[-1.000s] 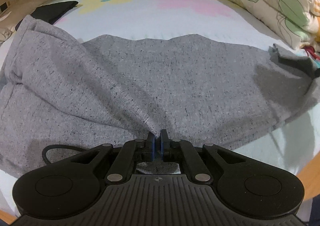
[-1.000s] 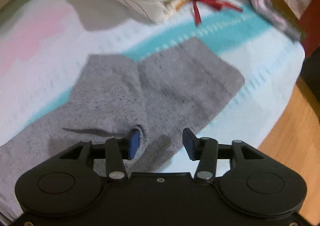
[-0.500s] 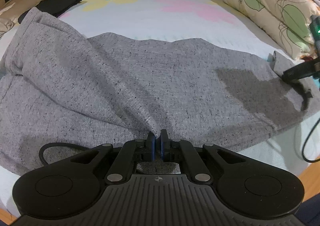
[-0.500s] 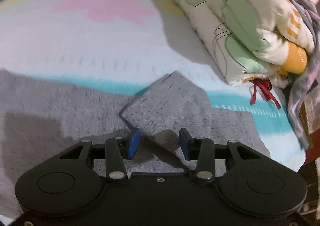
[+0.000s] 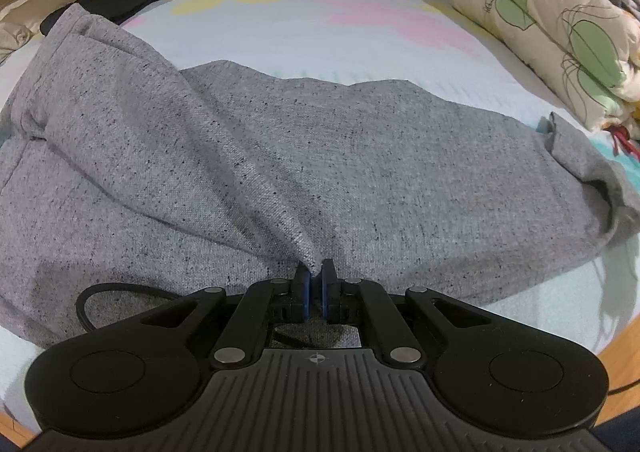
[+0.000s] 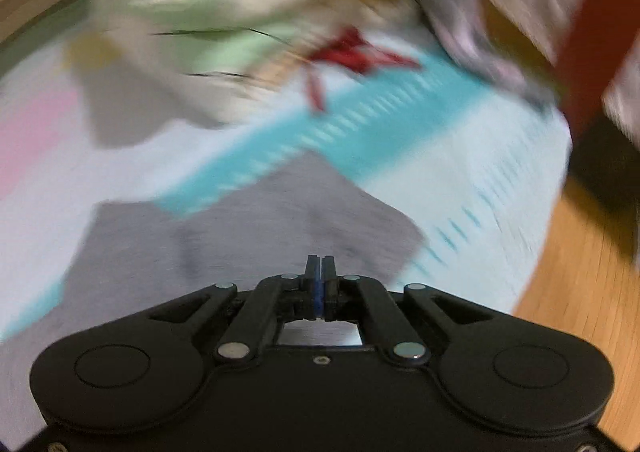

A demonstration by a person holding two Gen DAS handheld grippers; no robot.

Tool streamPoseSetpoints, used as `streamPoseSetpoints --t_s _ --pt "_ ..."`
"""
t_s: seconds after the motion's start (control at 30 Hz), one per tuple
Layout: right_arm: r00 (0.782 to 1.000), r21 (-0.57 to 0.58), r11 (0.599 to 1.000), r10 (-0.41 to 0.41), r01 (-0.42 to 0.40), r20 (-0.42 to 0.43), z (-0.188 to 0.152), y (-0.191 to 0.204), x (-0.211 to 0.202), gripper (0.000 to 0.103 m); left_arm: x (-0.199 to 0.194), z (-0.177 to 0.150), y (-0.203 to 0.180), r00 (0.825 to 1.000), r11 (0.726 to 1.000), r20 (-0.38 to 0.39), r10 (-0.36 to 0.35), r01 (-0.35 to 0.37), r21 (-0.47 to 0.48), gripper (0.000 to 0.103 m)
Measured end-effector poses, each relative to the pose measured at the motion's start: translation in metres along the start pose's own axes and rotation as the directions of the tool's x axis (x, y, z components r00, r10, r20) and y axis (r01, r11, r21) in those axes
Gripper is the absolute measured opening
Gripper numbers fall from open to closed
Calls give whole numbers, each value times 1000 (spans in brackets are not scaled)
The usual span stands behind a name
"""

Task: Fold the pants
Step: 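Carry the cuff over the pants with the right gripper while the left gripper holds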

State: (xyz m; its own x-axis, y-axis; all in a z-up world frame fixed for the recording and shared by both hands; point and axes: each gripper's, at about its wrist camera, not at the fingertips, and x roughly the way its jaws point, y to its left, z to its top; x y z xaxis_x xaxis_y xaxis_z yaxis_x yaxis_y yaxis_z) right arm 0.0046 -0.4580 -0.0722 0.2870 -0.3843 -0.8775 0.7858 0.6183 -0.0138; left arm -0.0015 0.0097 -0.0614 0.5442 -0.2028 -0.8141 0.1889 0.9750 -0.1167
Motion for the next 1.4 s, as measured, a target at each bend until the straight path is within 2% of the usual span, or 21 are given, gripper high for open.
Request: streamPoseSetpoints --t_s 0.07,0.1,0.17,0.2,0.27,0.33,0.43,0.5,0.63,0.67,0.73,0.93,0.97,1.0,1.03,1.07,1.17,1.23,1.27,1.33,1.4 --pt "999 71 997 24 -21 -45 2 -22 11 10 0 1 1 1000 1000 -4 -2 2 -10 5" --pt "998 82 995 51 -48 -24 -1 -27 8 18 0 2 1 1000 1000 -6 -3 3 -16 5" --pt "996 27 997 76 -78 53 -12 -18 -7 20 1 3 2 1000 1000 -9 -4 4 -26 5" --pt "993 -32 996 86 -84 78 -16 -7 -14 25 1 3 2 1000 1000 -10 -3 3 -29 5" --pt "980 -166 981 127 -102 150 -26 20 -31 46 1 3 1 1000 1000 -9 -1 0 -27 5" --pt "958 -288 952 175 -106 228 -43 49 -47 70 1 2 1 1000 1000 -7 -1 0 -19 5" --pt "925 -504 862 239 -61 296 -75 93 -58 65 1 2 2 1000 1000 -7 -6 6 -24 5" --pt "911 -634 773 273 -17 309 -101 119 -59 62 1 2 3 1000 1000 -9 -9 9 -30 5" --pt "899 -782 615 280 101 337 -145 150 -44 62 1 2 7 1000 999 -11 -16 15 -42 5" --pt "906 -804 583 269 118 328 -151 155 -39 62 1 3 7 1000 999 -12 -17 17 -43 5" --pt "918 -827 550 259 116 301 -153 162 -34 61 1 3 7 1000 999 -11 -17 17 -43 5" --pt "921 -816 560 223 146 318 -144 175 -24 58 0 3 6 1000 999 -11 -15 15 -44 5" --pt "923 -811 566 217 147 319 -142 173 -24 51 0 3 6 1000 999 -12 -17 16 -46 5" --pt "929 -809 572 209 137 305 -138 172 -24 10 0 4 7 1000 999 -14 -20 19 -48 5" --pt "943 -806 582 196 109 269 -132 170 -25 7 0 4 9 1000 998 -16 -24 24 -55 5" --pt "952 -781 621 195 67 237 -124 165 -27 7 0 5 11 999 997 -19 -30 29 -66 5" --pt "956 -654 756 202 -16 211 -94 135 -40 6 1 6 14 999 996 -23 -38 36 -85 5" --pt "968 -502 862 177 -66 176 -65 103 -41 6 0 6 13 999 996 -22 -37 35 -84 5" --pt "973 -429 899 170 -89 155 -54 87 -40 6 0 6 13 999 996 -21 -36 34 -82 5" --pt "984 -263 958 145 -113 107 -32 52 -30 4 0 5 12 999 996 -21 -35 33 -79 5" --pt "992 -118 987 119 -112 49 -14 19 -15 4 0 7 14 999 996 -22 -39 37 -85 5"
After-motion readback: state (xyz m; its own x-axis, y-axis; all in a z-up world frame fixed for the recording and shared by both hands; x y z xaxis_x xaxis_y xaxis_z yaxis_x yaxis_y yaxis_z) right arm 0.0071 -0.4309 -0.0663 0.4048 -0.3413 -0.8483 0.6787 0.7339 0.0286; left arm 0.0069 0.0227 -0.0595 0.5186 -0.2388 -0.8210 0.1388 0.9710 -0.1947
